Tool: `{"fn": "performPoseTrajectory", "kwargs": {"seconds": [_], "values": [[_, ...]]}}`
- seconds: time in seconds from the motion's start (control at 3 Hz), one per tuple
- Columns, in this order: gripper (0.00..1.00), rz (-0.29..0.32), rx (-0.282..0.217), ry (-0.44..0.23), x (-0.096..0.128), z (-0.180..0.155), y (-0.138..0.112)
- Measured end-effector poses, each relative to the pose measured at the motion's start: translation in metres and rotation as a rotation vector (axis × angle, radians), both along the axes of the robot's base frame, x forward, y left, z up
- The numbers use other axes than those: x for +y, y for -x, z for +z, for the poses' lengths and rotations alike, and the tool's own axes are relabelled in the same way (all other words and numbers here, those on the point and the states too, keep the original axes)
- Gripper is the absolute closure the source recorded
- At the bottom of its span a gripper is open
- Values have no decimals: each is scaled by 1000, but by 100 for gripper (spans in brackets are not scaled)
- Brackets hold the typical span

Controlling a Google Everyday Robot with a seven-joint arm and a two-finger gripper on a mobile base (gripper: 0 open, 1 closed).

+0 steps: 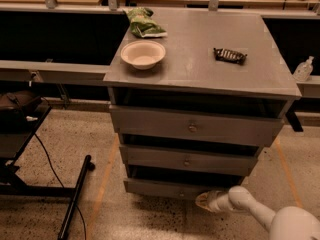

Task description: Close bottom drawer

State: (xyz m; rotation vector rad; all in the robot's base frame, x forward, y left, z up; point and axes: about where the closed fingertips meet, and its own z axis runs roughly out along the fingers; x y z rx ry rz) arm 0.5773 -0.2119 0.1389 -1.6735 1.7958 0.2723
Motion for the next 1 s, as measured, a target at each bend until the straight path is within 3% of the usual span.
{"fn": "performPoseTrajectory", "kwargs": {"seconds": [0.33,0.67,1.0], "values": [[100,19,-26,8,10,3,-21],[100,20,-26,8,10,3,-21],[100,37,-56,4,19,9,-37]]}}
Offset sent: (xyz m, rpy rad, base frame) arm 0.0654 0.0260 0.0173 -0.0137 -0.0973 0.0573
